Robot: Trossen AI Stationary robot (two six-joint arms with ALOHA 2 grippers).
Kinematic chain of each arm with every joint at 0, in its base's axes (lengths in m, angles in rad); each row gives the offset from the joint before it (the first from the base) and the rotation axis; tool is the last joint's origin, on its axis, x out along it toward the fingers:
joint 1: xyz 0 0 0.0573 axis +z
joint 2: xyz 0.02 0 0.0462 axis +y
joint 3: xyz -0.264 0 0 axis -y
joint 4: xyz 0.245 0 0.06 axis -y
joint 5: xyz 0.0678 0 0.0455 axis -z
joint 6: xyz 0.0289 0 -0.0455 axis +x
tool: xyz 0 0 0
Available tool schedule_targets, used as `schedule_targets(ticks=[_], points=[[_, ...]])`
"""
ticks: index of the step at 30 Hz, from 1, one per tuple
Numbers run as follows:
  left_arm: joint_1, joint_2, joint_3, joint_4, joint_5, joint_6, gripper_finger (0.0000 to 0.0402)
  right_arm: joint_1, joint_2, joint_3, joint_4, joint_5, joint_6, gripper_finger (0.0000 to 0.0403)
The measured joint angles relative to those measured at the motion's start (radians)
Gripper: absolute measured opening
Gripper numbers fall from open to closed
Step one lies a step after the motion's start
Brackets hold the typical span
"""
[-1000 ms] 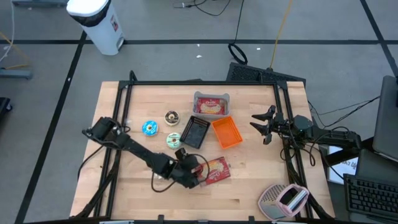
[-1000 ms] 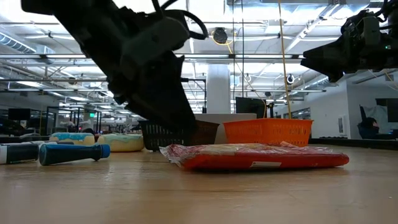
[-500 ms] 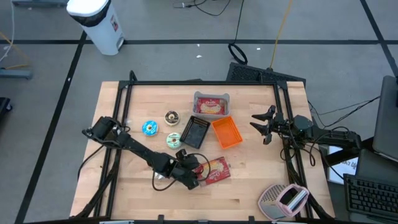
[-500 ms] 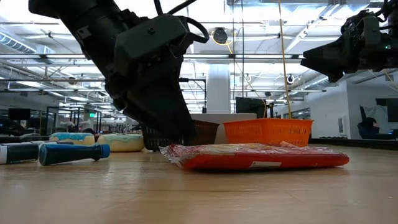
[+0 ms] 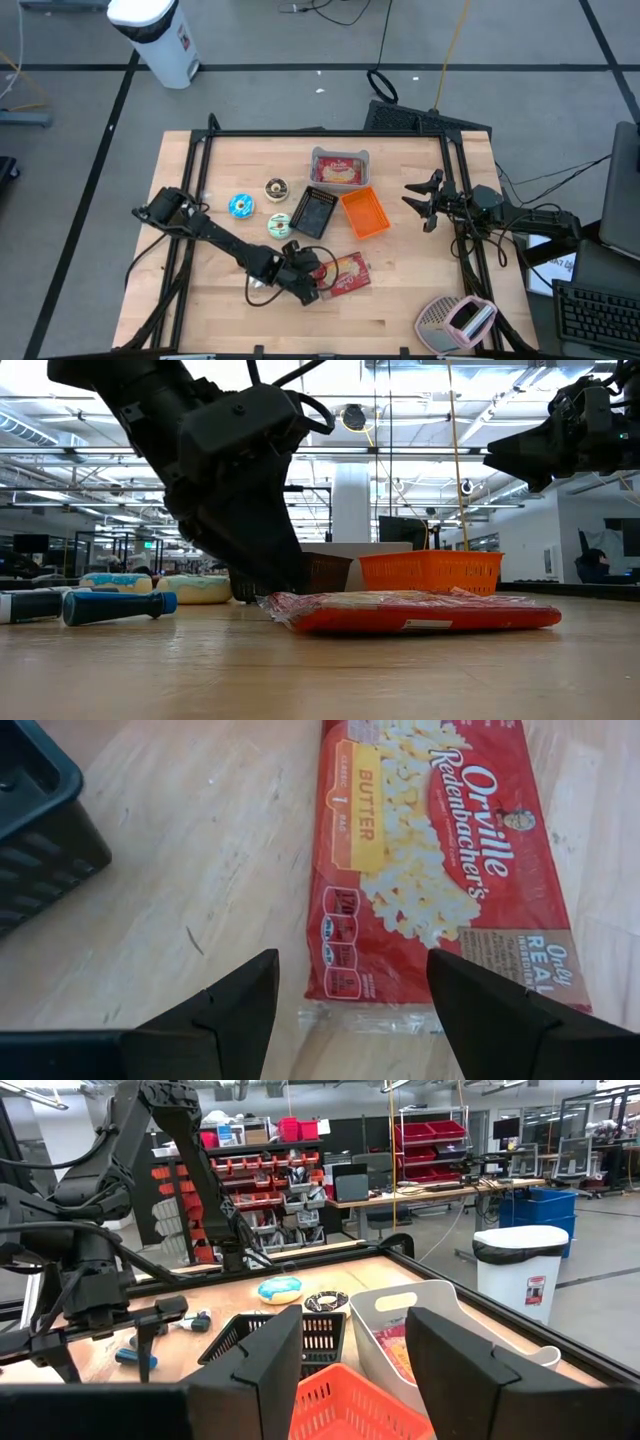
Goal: Pick & Place Food Item
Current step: Put the red popcorn bag into the white bin
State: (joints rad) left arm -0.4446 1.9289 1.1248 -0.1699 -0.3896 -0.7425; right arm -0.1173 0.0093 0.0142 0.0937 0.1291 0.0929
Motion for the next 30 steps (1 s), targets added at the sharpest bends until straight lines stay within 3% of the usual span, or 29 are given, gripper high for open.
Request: schedule_targets(ticks=[30], points=[[0.008, 0.0, 0.0, 0.001, 0.027, -0.004, 0.0253, 0.0, 0.0, 0.0, 0.0, 0.0, 0.0, 0.0167]])
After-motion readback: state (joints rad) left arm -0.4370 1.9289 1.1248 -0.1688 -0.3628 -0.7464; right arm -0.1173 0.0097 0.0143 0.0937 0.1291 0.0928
